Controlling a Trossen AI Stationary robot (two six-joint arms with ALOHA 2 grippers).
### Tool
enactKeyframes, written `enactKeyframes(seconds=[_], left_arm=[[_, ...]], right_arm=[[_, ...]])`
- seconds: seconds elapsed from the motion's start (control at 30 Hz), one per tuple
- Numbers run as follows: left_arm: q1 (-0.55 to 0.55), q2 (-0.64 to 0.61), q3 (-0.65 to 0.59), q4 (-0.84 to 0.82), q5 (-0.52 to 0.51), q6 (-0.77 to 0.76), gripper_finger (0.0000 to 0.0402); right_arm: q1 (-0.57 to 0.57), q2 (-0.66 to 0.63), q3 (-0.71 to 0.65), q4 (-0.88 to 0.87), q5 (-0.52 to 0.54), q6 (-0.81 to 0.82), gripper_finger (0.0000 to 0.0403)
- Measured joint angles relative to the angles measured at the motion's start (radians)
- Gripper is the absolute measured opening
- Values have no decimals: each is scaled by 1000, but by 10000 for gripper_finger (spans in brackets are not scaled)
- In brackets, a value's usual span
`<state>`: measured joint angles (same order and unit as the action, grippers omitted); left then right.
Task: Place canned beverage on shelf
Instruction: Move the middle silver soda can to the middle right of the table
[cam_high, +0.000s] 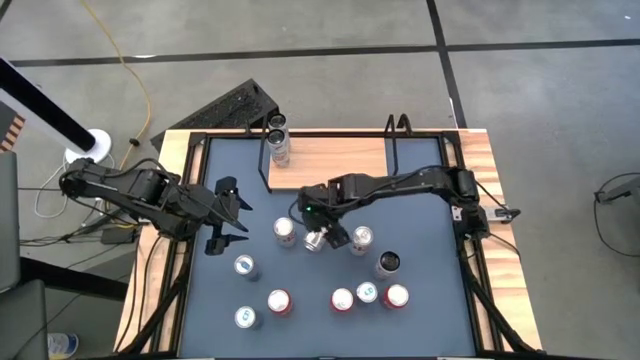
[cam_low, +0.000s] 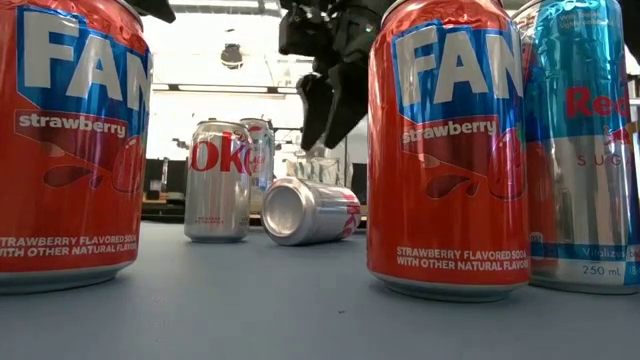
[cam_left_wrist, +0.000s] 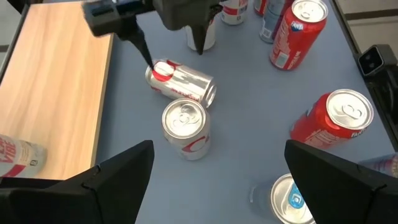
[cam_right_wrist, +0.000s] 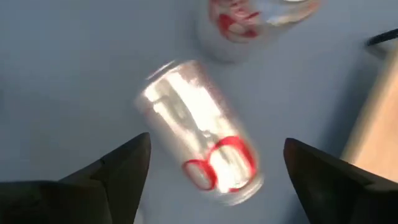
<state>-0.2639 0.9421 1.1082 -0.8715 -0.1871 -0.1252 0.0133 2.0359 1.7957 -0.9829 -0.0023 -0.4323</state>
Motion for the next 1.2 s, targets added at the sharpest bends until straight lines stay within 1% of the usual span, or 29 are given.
enactKeyframes(seconds=[0.2,0.33,0.47,0.57,0.73,0.87,0.93,1.03,1.2], left_arm=[[0,0,0,0,-5,-17,352],[0,0,0,-1,-6,-18,352],[0,0,0,-1,-11,-14,352],[0,0,0,-2,-12,-11,352],[0,0,0,-7,-12,-10,352],[0,0,0,-7,-31,-9,352],[0,0,0,-7,-37,-9,352],[0,0,0,-7,-37,-9,352],[0,0,0,-6,-37,-9,352]], right_arm=[[-2,0,2,1,10,-141,330],[-17,18,2,10,7,-175,327],[-25,66,2,19,9,-221,327],[-21,106,2,13,31,-251,327],[-27,141,2,8,33,-263,327],[-31,148,1,42,49,-275,323],[-34,147,2,65,64,-272,313],[-35,147,2,65,85,-255,284],[-40,157,4,54,85,-224,213]])
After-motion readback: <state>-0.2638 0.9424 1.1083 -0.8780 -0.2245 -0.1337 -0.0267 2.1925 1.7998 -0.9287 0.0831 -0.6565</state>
